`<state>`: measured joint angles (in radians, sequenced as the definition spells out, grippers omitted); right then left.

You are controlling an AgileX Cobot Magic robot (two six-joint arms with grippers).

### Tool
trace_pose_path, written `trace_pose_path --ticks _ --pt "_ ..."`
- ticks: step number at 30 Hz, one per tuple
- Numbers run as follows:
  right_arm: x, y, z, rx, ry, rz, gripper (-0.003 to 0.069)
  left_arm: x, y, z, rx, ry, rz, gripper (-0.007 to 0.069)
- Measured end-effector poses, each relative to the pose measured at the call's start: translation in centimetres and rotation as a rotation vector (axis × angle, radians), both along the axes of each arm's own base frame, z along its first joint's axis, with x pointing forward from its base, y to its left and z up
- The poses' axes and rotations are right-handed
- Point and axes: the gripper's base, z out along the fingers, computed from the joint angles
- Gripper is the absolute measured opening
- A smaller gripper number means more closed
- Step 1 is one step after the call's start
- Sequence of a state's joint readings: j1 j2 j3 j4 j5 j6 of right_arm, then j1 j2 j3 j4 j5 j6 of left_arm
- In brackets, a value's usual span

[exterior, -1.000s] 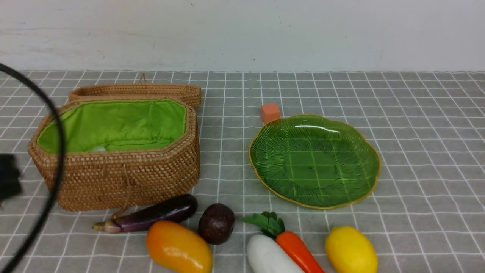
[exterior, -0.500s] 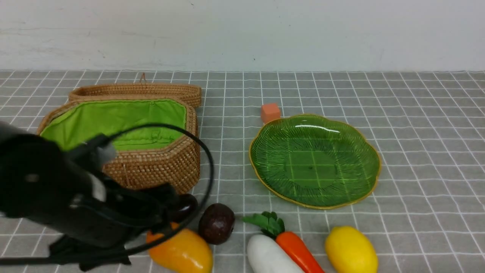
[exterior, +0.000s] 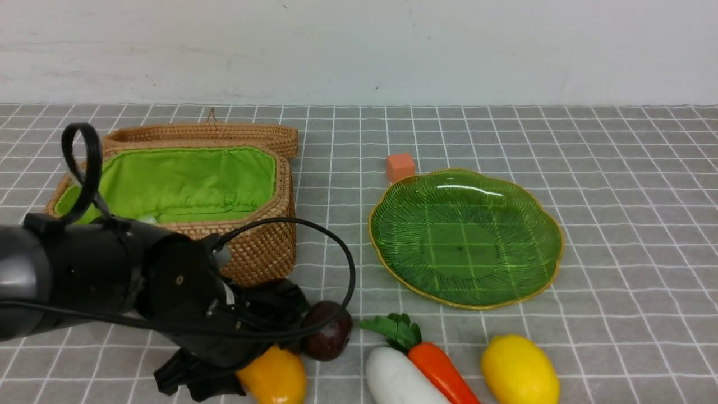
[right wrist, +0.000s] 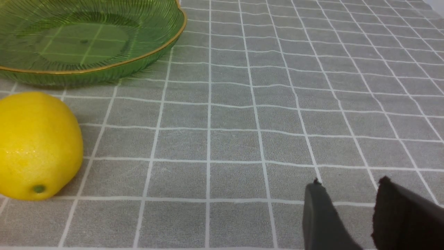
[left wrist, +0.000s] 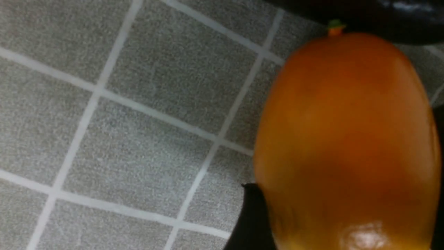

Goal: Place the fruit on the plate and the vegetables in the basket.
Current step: Grab the mango with your left arm and place it on the right plate

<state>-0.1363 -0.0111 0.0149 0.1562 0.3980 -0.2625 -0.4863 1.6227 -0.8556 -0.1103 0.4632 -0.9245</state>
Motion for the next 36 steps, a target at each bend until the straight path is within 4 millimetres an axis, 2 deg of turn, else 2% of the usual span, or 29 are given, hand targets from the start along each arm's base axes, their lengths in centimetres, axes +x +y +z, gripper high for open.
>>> trace_pose_path --ticks 6,10,14,15,16,17,20,21,22,23,25,26,27,28,29,30,31,32,33,36 --pt "0.0 0.0 0.0 0.0 0.0 0.0 0.0242 -0.5 0.2 0.7 0.008 0.016 -0.006 0.0551" --pt "0.0 0.0 0.0 0.0 0.0 0.0 0.0242 -2.0 1.0 3.9 -0.005 -0.038 -0.046 0.055" --pt "0.0 0.0 0.0 0.0 0.0 0.0 0.0242 -3.8 1.9 8.4 -0.055 -0.175 -0.073 0.055" --pt "0.0 0.0 0.0 0.0 0.0 0.0 0.0242 -3.8 1.9 8.7 -0.059 -0.183 -0.072 0.055" --pt "0.0 0.0 0.0 0.0 0.0 0.0 0.0242 -4.0 2.1 10.6 -0.079 -0.243 -0.081 0.055" --pt "0.0 0.0 0.0 0.0 0.0 0.0 0.0242 -4.0 2.1 11.1 -0.083 -0.26 -0.085 0.055" --pt "0.0 0.0 0.0 0.0 0.0 0.0 0.0242 -2.7 1.4 15.4 -0.094 -0.411 -0.158 0.0549" --pt "0.0 0.0 0.0 0.0 0.0 0.0 0.0242 -2.5 1.3 15.9 -0.091 -0.429 -0.172 0.0549" --pt "0.0 0.0 0.0 0.0 0.0 0.0 0.0242 -1.5 0.7 17.7 -0.078 -0.493 -0.227 0.0549" --pt "0.0 0.0 0.0 0.0 0.0 0.0 0.0242 -0.6 0.1 18.4 -0.065 -0.52 -0.268 0.0549" --pt "0.0 0.0 0.0 0.0 0.0 0.0 0.0242 0.8 -0.9 18.8 -0.045 -0.532 -0.331 0.0549" --pt "0.0 0.0 0.0 0.0 0.0 0.0 0.0242 2.3 -2.1 19.3 -0.041 -0.544 -0.386 0.0549" --pt "0.0 0.0 0.0 0.0 0.0 0.0 0.0242 2.5 -2.2 18.9 -0.037 -0.534 -0.396 0.0549" --pt "0.0 0.0 0.0 0.0 0.0 0.0 0.0242 4.4 -4.2 18.6 -0.03 -0.53 -0.466 0.0549" --pt "0.0 0.0 0.0 0.0 0.0 0.0 0.0242 4.8 -4.5 17.8 -0.024 -0.509 -0.475 0.0549" --pt "0.0 0.0 0.0 0.0 0.0 0.0 0.0242 6.4 -6.6 17.1 -0.019 -0.506 -0.531 0.0549" --pt "0.0 0.0 0.0 0.0 0.0 0.0 0.0242 6.9 -7.5 16.6 -0.021 -0.501 -0.549 0.0549" --pt "0.0 0.0 0.0 0.0 0.0 0.0 0.0242 8.3 -9.4 15.6 -0.025 -0.492 -0.576 0.0549" --pt "0.0 0.0 0.0 0.0 0.0 0.0 0.0242 8.6 -9.8 14.9 -0.023 -0.479 -0.581 0.0549" --pt "0.0 0.0 0.0 0.0 0.0 0.0 0.0242 10.5 -12.9 12.0 -0.028 -0.44 -0.611 0.0549"
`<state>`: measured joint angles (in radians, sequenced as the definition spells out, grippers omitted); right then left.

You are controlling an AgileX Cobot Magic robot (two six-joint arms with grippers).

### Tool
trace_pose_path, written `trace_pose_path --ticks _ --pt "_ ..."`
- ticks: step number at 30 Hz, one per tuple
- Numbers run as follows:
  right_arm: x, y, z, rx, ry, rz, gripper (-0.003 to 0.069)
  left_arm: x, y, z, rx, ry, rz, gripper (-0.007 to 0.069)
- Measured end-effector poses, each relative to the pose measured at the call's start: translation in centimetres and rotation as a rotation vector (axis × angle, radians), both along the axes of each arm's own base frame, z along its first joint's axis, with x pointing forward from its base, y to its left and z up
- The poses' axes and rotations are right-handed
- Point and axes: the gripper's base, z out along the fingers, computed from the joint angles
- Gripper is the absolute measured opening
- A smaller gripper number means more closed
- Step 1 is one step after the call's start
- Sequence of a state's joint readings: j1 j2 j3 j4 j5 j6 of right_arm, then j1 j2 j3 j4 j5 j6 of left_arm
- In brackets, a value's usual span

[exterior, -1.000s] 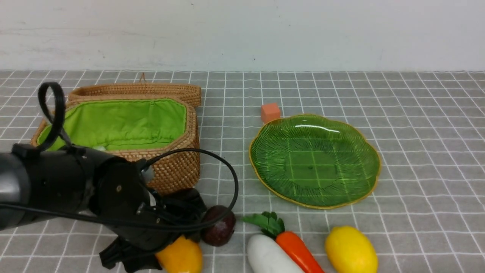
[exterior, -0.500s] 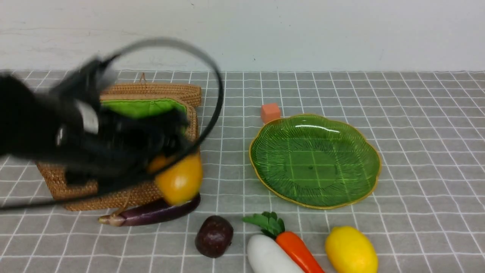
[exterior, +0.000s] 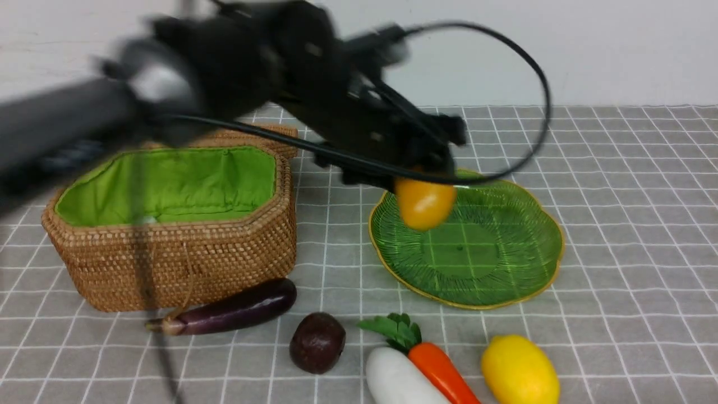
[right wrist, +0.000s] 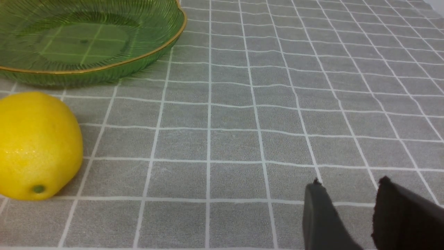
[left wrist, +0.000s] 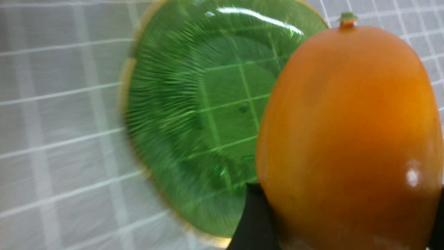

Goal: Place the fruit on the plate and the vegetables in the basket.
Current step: Grab the mango with your left arm and place it on the right plate

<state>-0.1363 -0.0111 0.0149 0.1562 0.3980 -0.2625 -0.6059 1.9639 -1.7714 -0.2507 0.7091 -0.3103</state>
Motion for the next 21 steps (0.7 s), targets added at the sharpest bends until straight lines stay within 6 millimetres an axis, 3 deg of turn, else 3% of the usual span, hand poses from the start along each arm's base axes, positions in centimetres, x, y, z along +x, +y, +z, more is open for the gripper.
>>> trace_pose_path --ticks 3,8,17,21 --pt "0.0 0.0 0.0 0.0 0.0 0.0 0.0242 2.0 -3.0 -2.8 0.001 0.02 -0.014 0.0549" --pt "0.0 0.0 0.0 0.0 0.0 0.0 0.0242 3.2 -4.1 -5.3 0.015 0.049 -0.014 0.061" --pt "0.0 0.0 0.0 0.001 0.0 0.0 0.0242 2.9 -3.4 -4.6 0.108 0.033 -0.041 0.0654" --pt "0.0 0.0 0.0 0.0 0.0 0.0 0.0242 2.0 -1.6 -1.9 0.29 -0.035 -0.111 0.0635"
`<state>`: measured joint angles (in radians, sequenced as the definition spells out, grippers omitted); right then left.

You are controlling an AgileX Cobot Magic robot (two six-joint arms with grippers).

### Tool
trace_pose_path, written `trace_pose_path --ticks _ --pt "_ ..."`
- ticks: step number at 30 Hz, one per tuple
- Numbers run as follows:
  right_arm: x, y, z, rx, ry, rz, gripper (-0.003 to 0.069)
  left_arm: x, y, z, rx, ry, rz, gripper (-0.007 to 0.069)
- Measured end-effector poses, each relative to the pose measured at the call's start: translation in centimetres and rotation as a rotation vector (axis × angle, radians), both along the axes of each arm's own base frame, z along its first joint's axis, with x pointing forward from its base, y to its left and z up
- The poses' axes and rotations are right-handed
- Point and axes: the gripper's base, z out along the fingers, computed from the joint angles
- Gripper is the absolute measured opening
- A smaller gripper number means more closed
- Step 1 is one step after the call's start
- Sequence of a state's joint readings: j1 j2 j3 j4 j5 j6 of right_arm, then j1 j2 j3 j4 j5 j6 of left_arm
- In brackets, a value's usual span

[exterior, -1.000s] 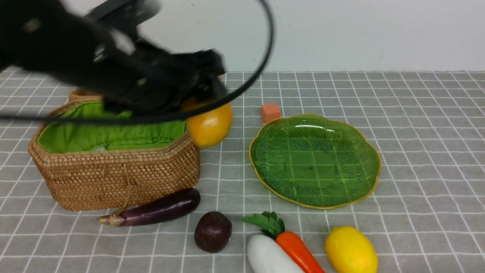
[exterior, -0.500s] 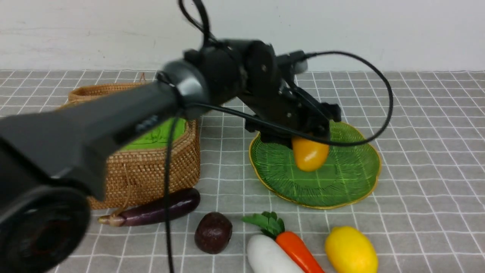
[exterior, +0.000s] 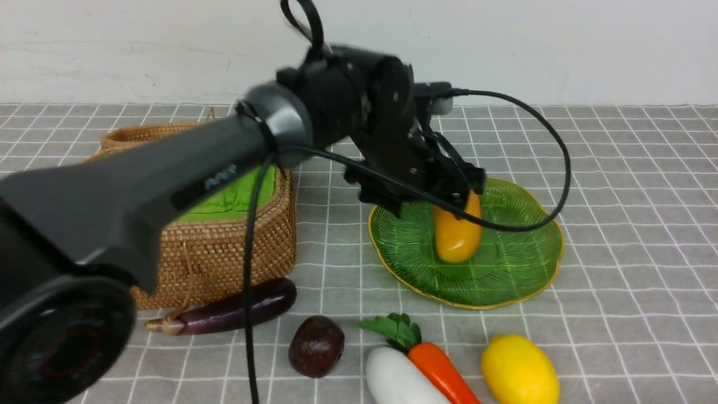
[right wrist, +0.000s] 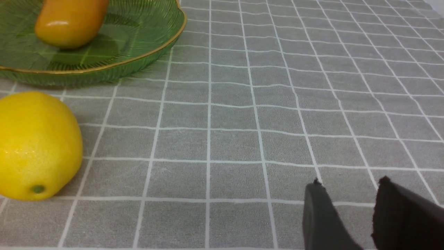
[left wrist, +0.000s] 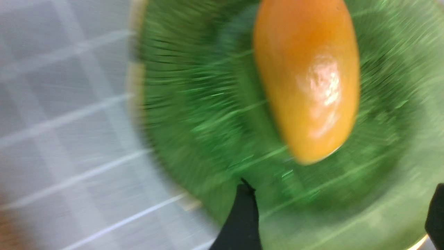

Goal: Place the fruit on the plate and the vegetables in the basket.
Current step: Grab the mango with your left arm and place it on the right plate, then use the left arm to grab an eggplant and put it into the left basket

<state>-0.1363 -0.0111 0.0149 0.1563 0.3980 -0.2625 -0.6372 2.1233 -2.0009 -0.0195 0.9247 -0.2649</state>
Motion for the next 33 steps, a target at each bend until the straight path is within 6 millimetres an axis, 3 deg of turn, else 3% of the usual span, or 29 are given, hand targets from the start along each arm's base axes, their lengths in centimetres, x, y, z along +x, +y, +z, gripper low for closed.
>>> trace_pose_path --ticks 5,8,11,13,14,17,18,20,24,33 --pt "0.0 0.0 0.0 0.0 0.0 0.0 0.0242 -3.4 5.0 6.8 0.307 -0.091 -0.077 0.0582" --pt "0.0 0.0 0.0 0.0 0.0 0.0 0.0242 -5.1 6.9 8.6 0.382 -0.123 -0.107 0.0569" --pt "0.0 0.0 0.0 0.0 0.0 0.0 0.0242 -8.4 9.6 9.3 0.484 -0.128 -0.224 0.0561" --pt "0.0 0.0 0.0 0.0 0.0 0.0 0.0242 -10.6 11.2 8.5 0.54 -0.103 -0.298 0.056" --pt "0.0 0.0 0.0 0.0 0.0 0.0 0.0242 -10.7 11.3 7.7 0.555 -0.08 -0.309 0.056" --pt "0.0 0.0 0.0 0.0 0.0 0.0 0.0242 -13.1 14.0 4.0 0.613 0.006 -0.407 0.056" --pt "0.0 0.0 0.0 0.0 0.0 0.0 0.0242 -13.2 14.1 3.7 0.617 0.012 -0.418 0.056" --pt "0.0 0.0 0.0 0.0 0.0 0.0 0.0242 -14.1 16.1 -1.2 0.642 0.071 -0.48 0.056" --pt "0.0 0.0 0.0 0.0 0.0 0.0 0.0242 -14.6 17.3 -5.5 0.654 0.026 -0.552 0.056" --pt "0.0 0.0 0.0 0.0 0.0 0.0 0.0242 -12.2 16.2 -8.3 0.647 -0.244 -0.63 0.056"
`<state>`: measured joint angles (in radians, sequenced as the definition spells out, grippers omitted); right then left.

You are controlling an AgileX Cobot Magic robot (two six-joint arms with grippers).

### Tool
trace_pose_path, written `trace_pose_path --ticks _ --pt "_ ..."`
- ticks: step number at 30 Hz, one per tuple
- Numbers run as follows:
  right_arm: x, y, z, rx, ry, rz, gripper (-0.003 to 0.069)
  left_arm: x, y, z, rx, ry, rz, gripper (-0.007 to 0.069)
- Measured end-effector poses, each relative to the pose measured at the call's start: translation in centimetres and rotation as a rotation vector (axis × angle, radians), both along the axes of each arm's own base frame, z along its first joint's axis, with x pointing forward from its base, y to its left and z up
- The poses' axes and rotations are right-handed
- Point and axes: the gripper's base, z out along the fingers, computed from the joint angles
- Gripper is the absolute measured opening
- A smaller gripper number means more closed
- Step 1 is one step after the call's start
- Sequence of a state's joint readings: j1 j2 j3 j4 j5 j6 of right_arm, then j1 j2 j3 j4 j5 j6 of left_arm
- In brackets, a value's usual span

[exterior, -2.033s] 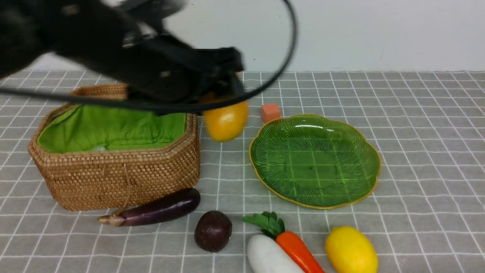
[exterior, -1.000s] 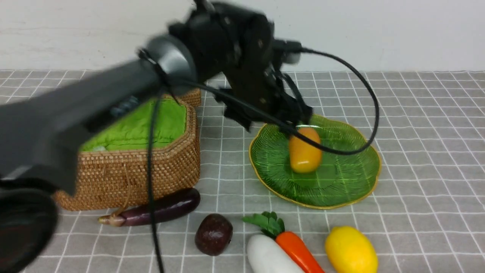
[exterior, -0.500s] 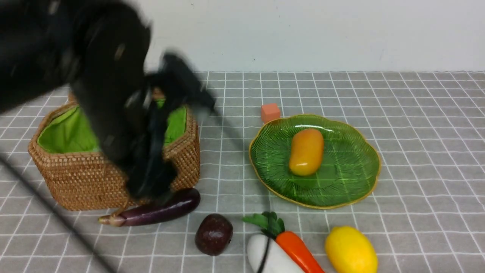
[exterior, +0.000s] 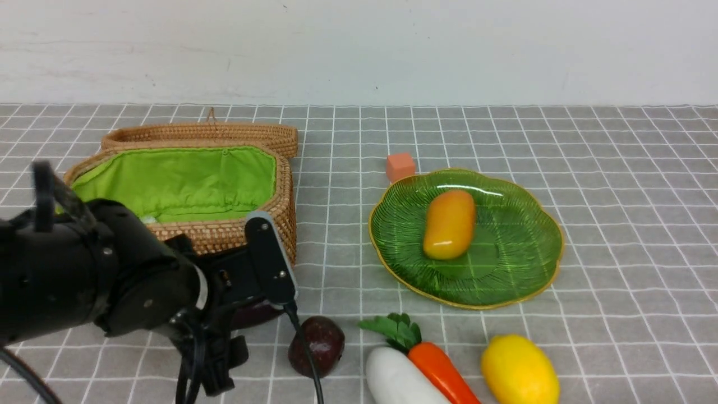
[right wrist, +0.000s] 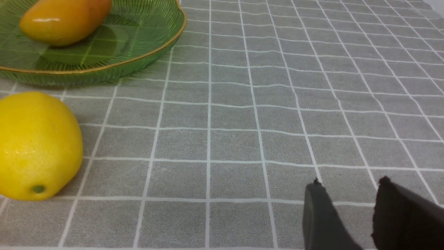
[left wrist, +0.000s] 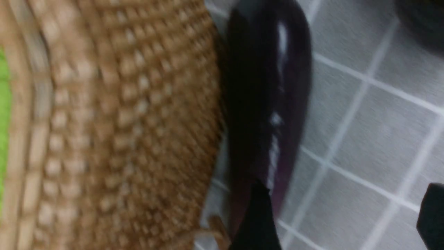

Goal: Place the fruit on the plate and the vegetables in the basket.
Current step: Use the left arm to grab an eggplant and put it into the left basket

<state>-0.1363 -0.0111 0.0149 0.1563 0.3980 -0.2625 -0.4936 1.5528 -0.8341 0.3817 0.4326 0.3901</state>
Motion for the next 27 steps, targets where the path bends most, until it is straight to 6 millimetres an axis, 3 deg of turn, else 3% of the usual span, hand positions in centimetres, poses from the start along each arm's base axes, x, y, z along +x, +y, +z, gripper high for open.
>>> trace_pose_path --ticks 9,16,21,25,27 --pt "0.0 0.0 0.0 0.0 0.0 0.0 0.0242 2.2 2.0 -3.1 0.023 0.041 0.058 0.056" --pt "0.0 0.0 0.0 0.0 0.0 0.0 0.0242 2.4 1.9 -3.5 0.006 0.032 0.053 0.0547" --pt "0.0 0.0 0.0 0.0 0.0 0.0 0.0242 2.4 1.8 -3.5 -0.004 0.038 0.063 0.0437" --pt "0.0 0.0 0.0 0.0 0.0 0.0 0.0242 2.4 1.8 -3.4 -0.008 0.042 0.072 0.0265" --pt "0.0 0.0 0.0 0.0 0.0 0.0 0.0242 2.4 1.9 -3.5 -0.003 0.05 0.075 0.0258"
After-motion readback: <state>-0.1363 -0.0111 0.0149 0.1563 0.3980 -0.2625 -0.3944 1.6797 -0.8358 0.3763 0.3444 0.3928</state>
